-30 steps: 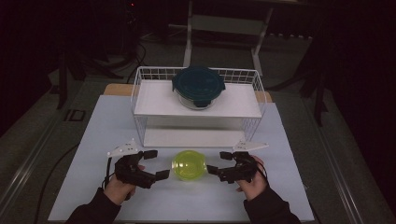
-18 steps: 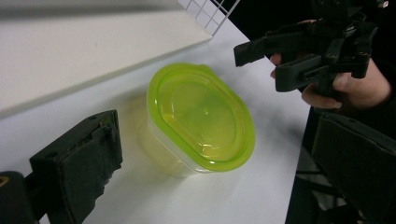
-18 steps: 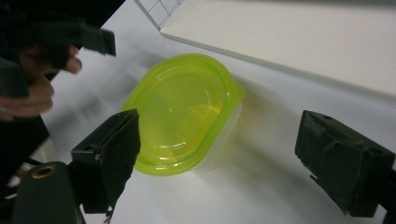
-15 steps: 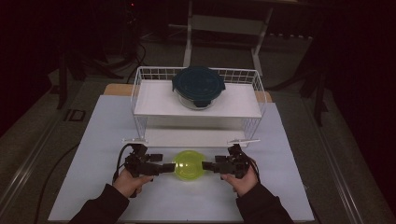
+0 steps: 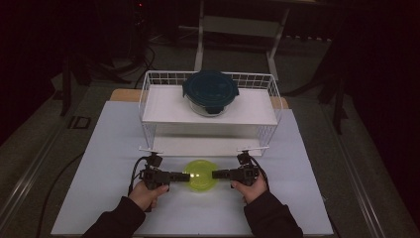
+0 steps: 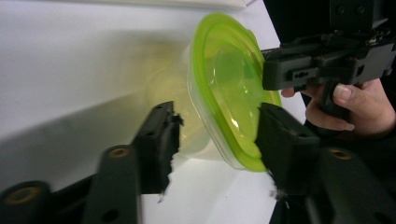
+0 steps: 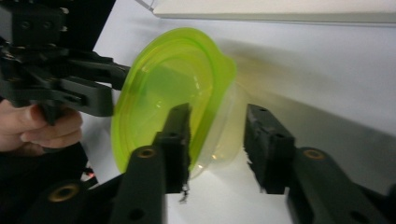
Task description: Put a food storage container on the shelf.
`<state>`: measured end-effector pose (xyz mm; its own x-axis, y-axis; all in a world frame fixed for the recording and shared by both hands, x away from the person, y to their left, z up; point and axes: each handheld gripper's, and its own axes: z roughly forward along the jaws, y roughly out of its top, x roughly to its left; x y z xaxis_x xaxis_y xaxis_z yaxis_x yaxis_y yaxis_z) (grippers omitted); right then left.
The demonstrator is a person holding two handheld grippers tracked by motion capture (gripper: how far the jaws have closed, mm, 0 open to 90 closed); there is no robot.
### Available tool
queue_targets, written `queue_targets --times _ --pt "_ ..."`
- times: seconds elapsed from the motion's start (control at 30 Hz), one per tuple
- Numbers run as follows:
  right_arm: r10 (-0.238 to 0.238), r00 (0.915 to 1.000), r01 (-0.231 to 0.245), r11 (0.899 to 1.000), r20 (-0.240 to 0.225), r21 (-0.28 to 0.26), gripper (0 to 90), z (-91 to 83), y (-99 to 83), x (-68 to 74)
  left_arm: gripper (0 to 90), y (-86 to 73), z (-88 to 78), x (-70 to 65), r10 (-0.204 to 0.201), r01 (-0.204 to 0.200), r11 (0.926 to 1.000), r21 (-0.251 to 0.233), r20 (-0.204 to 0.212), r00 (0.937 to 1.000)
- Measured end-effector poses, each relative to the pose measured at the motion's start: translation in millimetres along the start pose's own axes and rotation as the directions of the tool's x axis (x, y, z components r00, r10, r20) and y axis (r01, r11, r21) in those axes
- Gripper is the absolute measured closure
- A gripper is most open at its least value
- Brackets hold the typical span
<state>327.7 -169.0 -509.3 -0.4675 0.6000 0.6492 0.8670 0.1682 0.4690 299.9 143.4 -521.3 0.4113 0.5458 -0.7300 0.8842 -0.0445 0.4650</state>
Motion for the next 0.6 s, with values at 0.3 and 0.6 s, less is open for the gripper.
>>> queue_targets --times 0.3,0.6 --pt "0.007 0.9998 -0.007 1.0 -0.021 0.018 73.7 -1.5 -2.8 4.6 72.0 -1.3 -0.2 -4.6 -0.005 0.005 1.0 0.004 -0.003 1.0" --pt "-0.009 0.9997 0.009 1.0 -0.022 0.004 76.9 -7.3 -12.8 9.3 76.5 -7.6 -2.8 -16.6 0.011 -0.011 0.9999 0.004 -0.027 0.9996"
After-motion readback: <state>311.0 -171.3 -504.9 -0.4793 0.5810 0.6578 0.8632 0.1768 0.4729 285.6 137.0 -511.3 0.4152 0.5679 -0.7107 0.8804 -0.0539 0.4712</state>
